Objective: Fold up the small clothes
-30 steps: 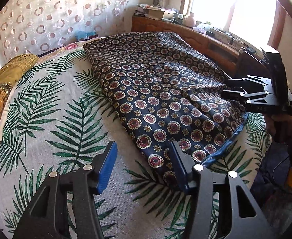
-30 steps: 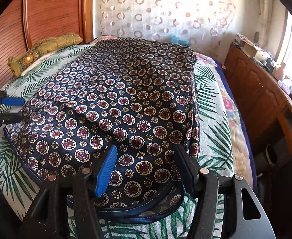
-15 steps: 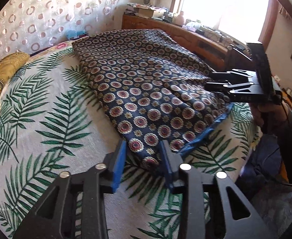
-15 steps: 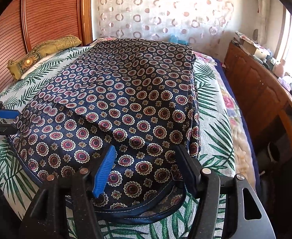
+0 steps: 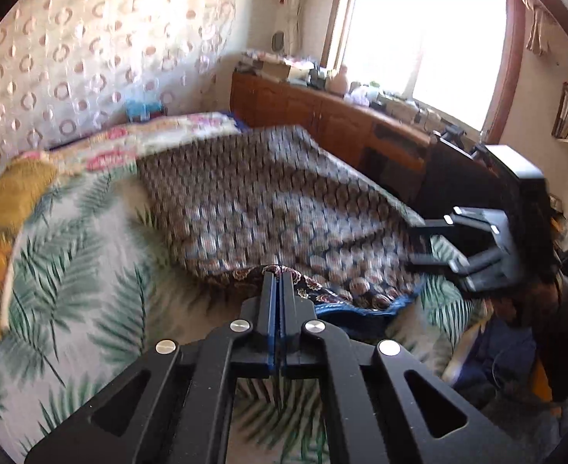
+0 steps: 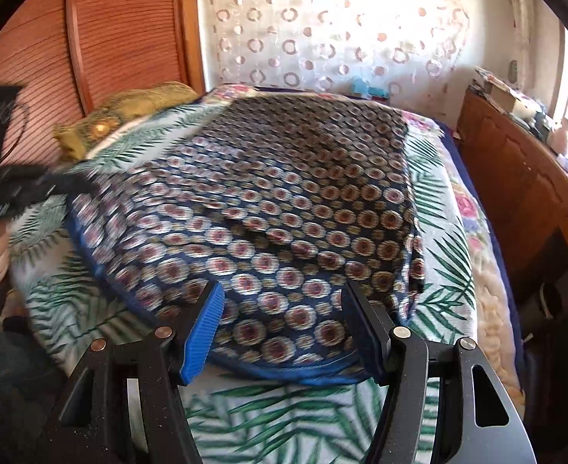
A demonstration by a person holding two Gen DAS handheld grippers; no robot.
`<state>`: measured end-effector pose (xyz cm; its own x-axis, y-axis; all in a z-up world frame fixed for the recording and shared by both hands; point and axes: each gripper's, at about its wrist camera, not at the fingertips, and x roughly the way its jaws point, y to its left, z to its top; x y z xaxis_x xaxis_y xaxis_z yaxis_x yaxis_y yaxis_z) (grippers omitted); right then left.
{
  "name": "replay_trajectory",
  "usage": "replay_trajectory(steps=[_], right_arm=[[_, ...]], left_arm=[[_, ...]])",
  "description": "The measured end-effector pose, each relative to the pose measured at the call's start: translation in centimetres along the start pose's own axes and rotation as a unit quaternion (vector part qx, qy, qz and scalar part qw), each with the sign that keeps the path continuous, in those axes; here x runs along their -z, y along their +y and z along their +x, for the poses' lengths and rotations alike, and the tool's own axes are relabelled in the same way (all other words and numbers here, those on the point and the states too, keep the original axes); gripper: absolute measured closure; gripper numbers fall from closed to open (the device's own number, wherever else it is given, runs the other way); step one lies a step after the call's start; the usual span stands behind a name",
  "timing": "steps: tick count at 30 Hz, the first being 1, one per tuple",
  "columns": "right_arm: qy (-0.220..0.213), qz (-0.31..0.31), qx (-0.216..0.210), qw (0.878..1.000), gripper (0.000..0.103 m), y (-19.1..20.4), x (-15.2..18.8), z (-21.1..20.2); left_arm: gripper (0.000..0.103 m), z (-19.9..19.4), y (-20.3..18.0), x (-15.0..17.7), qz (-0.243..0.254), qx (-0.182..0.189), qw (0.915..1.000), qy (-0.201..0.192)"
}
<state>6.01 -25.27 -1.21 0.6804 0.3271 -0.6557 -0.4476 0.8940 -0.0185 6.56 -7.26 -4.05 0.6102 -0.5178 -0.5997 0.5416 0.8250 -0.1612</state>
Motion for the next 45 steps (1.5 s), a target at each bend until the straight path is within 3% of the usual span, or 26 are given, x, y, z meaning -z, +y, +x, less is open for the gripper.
replay_trajectory(steps=[7, 16, 23, 28, 31, 33, 45], right_arm=[[-0.008, -0.021, -0.010, 1.000, 0.038, 1.5, 0.1, -1.5], [0.035, -0.033, 0.012, 0.999, 0.038, 0.6, 0.5, 1.7], [0.034, -0.005, 0.026, 0.999, 0.039, -1.7, -0.2, 3.1], [0.032, -0.001, 0.030, 0.999, 0.058, -2.2, -0.3, 3.7], [0.030, -0.004, 0.030, 0.999, 0.082, -2.4, -0.2, 3.6], [0.020, -0.002, 0.028, 0.999, 0.090, -2.7, -0.1, 3.3], [-0.003, 0.006, 0.029, 1.000, 0.095, -2.7, -0.6, 2.7]], left_arm=[[0.101, 0.6, 0.9, -3.1, -0.010, -0.015, 0.9994, -0.031], [0.101, 0.7, 1.7, -3.2, -0.019, -0.025, 0.9989, -0.034], [0.101, 0.6, 2.0, -3.2, -0.022, -0.032, 0.9986, -0.036], [0.101, 0.5, 2.1, -3.1, -0.023, -0.038, 0.9983, -0.037], [0.101, 0.5, 2.2, -3.0, -0.023, -0.040, 0.9982, -0.038], [0.101, 0.5, 2.2, -2.9, -0.022, -0.045, 0.9980, -0.039], [0.101, 1.0, 2.8, -2.4, -0.022, -0.061, 0.9975, -0.029]])
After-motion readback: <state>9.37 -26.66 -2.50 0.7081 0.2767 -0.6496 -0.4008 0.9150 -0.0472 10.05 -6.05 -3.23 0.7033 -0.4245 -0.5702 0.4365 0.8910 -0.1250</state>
